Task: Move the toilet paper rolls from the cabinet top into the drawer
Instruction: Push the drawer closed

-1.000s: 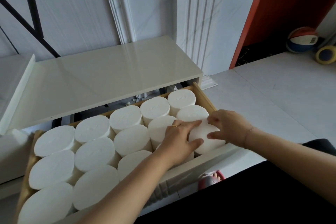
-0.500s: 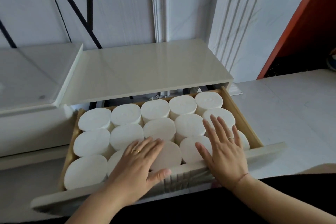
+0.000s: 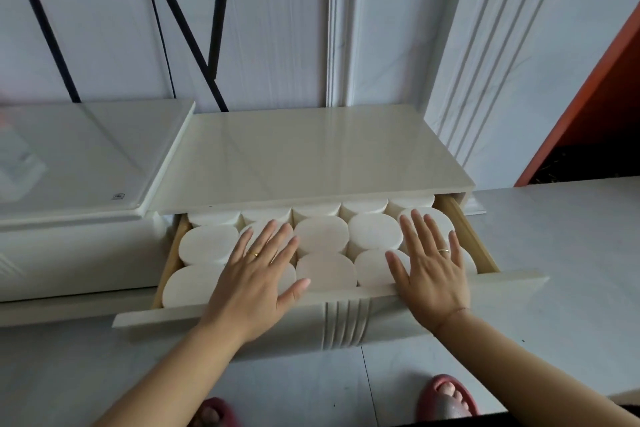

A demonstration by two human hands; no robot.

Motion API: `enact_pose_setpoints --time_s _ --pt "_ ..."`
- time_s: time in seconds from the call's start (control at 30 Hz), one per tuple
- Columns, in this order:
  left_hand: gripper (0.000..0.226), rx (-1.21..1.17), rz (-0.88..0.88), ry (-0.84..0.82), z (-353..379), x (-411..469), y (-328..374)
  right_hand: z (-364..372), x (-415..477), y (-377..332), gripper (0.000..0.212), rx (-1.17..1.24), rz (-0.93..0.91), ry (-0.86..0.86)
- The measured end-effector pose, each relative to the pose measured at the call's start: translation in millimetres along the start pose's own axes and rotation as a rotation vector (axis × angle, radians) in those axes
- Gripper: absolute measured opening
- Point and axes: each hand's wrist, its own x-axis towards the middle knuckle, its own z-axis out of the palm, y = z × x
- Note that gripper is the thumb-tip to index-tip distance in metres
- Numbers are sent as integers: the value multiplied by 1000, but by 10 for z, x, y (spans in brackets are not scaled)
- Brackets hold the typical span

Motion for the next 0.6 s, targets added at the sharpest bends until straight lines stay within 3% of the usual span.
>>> enact_pose_setpoints --time_s 0.27,0.6 --pt "70 6 -148 41 99 502 -232 125 627 -75 84 15 -4 45" --pt "74 31 -166 62 274 964 -530 290 1156 -121 82 33 10 118"
